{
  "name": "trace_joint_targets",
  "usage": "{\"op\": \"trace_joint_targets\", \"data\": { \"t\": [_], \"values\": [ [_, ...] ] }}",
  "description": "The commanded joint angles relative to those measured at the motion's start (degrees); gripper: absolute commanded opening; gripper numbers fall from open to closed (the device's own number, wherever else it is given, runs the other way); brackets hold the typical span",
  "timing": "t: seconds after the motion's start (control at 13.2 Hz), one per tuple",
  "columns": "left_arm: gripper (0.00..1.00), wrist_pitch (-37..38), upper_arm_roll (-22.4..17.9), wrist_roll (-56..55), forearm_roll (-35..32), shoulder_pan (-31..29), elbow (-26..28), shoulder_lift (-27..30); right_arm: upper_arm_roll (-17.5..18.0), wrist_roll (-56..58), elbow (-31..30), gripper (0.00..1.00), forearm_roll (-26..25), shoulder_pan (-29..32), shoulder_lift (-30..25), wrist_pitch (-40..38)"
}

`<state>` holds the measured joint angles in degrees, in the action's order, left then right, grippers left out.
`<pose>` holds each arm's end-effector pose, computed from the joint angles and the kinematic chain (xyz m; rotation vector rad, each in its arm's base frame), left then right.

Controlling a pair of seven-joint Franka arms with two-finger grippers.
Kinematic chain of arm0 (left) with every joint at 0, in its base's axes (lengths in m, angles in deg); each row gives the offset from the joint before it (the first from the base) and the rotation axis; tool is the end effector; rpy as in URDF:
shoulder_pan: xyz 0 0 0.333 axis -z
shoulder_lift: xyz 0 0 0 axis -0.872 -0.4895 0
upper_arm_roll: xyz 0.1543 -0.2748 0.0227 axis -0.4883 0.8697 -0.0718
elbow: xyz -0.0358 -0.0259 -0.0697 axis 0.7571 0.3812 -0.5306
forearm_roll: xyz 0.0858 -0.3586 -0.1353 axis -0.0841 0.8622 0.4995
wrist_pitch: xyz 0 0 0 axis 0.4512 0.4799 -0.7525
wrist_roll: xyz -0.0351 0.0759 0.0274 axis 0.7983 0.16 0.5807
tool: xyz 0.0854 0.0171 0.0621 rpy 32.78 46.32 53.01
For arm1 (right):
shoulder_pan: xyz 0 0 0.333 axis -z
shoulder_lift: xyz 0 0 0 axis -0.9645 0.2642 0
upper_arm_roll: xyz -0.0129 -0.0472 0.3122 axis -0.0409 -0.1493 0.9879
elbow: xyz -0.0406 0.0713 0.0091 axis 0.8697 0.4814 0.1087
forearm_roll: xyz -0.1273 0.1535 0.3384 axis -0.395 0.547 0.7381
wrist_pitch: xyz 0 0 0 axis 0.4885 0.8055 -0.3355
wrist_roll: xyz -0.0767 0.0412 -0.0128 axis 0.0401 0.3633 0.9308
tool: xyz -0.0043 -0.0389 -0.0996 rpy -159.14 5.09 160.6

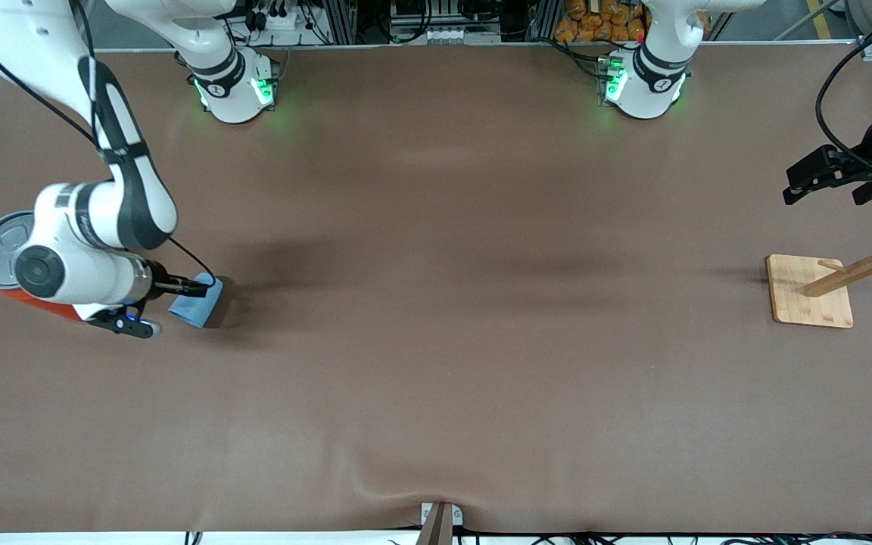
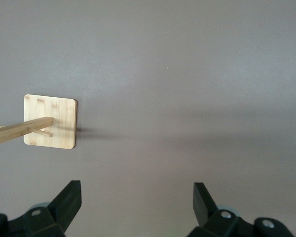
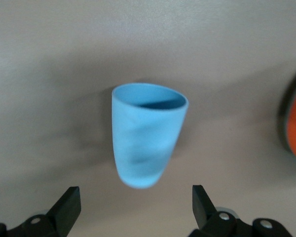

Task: Flip cup
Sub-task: 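Reach the right gripper down to the blue cup and grasp it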

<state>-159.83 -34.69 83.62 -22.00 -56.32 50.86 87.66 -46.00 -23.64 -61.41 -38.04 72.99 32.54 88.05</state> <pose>0.5462 -0.0178 0.6281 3.1306 -0.0089 0.0249 0.5932 0.0048 0.2582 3.0576 -0.3899 -0.4267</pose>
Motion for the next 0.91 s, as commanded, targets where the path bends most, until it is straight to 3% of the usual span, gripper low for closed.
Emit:
{"op": "trace_joint_targets", "data": {
  "t": [0.0,0.76,0.83],
  "values": [
    [1.00,0.8,0.3,1.1,0.6,-0.4,-0.9,-0.5,-0.1,-1.0,0.4,1.00,-0.5,-0.3,2.0,1.7],
    [1.00,0.8,0.4,1.1,0.7,-0.4,-0.9,-0.5,-0.1,0.0,0.6,1.00,-1.0,0.1,7.9,8.2],
    [1.00,0.8,0.4,1.1,0.7,-0.4,-0.9,-0.5,-0.1,0.0,0.7,0.75,-1.0,0.4,8.1,9.0]
  ]
}}
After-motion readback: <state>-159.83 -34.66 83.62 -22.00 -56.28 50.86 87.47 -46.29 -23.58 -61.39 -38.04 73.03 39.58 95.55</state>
